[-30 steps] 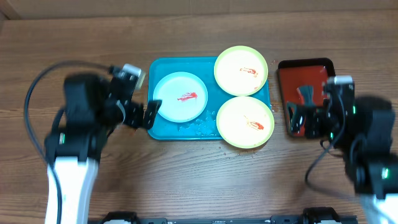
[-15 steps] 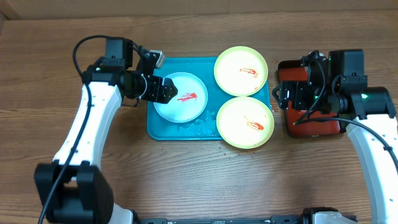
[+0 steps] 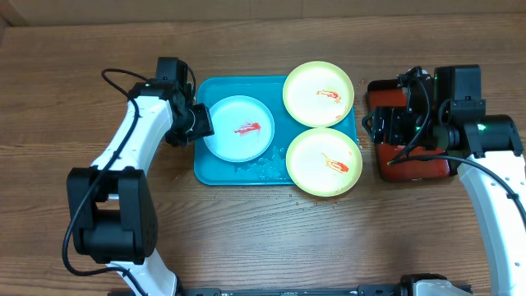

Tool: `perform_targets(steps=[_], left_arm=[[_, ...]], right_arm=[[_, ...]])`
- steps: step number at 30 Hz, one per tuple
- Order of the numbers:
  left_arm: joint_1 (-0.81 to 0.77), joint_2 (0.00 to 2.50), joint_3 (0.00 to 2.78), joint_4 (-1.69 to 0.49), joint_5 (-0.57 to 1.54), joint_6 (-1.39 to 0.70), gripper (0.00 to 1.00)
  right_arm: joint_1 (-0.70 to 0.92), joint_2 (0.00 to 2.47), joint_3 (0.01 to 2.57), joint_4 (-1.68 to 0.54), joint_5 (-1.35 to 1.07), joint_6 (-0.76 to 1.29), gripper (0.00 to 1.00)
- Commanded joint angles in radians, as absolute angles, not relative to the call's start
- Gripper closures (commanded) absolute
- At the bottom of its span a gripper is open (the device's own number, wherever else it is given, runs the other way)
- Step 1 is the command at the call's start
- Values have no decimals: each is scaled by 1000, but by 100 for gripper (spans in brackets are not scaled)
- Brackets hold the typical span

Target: Clean dirty plates on tray and stack at the side

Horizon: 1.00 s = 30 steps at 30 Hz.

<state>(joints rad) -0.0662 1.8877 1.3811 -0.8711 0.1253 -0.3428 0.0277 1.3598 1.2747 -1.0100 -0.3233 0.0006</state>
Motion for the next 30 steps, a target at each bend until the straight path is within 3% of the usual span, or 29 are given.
perform_targets(steps=[1,21,30], left_arm=[[-73,1903,1400,-870,101,-375,44],[-80,1904,1398,-832,104,-370,44],[-107,1918,1396,-812,100,-350,54]], right_arm=[[33,1358,1291,-1002,-315,1,20],[33,1358,1291,-1014,-316,1,21],[33,1358,1291,-1013,-315,1,21]])
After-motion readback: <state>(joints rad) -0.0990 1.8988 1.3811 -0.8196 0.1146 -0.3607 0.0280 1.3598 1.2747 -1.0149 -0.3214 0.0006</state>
